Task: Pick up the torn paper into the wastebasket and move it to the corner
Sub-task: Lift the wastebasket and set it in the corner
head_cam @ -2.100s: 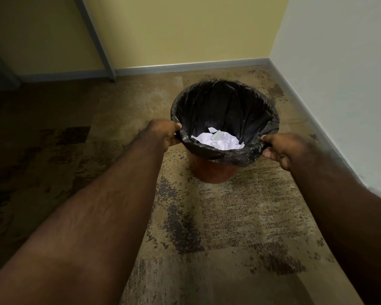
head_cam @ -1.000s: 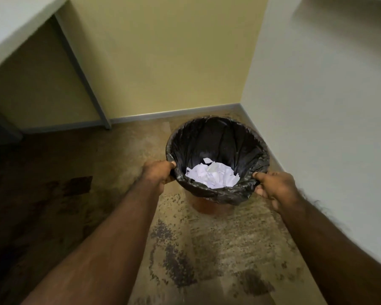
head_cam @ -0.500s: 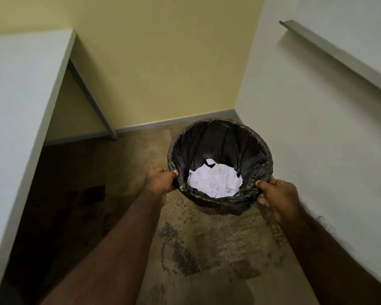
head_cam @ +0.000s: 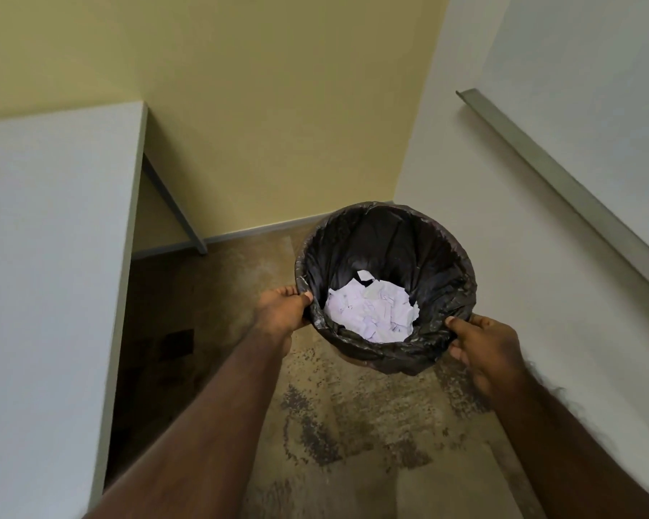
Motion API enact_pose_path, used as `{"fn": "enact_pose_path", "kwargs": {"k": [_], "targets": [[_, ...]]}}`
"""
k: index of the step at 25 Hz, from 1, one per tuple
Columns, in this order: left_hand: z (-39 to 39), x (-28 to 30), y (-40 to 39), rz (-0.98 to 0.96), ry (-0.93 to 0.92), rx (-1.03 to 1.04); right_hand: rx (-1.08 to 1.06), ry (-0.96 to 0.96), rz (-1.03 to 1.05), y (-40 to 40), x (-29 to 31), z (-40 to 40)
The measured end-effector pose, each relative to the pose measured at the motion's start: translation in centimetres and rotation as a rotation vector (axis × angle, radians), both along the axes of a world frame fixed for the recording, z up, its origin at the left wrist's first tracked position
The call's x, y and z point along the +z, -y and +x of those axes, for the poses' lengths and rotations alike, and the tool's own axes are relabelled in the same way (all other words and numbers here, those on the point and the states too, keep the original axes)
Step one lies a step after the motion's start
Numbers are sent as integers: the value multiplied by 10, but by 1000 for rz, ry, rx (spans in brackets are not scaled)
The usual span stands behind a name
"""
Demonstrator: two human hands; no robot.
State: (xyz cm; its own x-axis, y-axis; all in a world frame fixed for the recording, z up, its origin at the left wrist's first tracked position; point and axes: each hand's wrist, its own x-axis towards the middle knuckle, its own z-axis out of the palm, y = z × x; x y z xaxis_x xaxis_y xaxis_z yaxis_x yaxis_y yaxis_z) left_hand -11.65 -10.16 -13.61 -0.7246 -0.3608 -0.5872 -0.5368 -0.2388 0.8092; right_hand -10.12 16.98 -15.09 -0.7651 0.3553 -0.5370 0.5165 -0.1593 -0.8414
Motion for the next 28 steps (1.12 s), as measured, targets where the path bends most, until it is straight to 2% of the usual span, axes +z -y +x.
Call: {"fn": "enact_pose_path", "kwargs": {"k": [5, 12, 18, 28], "targets": [[-21, 22, -7, -19, -15, -11, -5, -32, -7, -8, 25, -18], [-89, 15, -25, -69, 18, -25, -19, -1, 49, -31, 8, -85], [-147, 18, -46, -75, 29, -25, -24, -36, 11, -41, 14, -147], [-265, -7, -14, -54, 28, -93, -46, -29, 49, -11, -2, -254]]}}
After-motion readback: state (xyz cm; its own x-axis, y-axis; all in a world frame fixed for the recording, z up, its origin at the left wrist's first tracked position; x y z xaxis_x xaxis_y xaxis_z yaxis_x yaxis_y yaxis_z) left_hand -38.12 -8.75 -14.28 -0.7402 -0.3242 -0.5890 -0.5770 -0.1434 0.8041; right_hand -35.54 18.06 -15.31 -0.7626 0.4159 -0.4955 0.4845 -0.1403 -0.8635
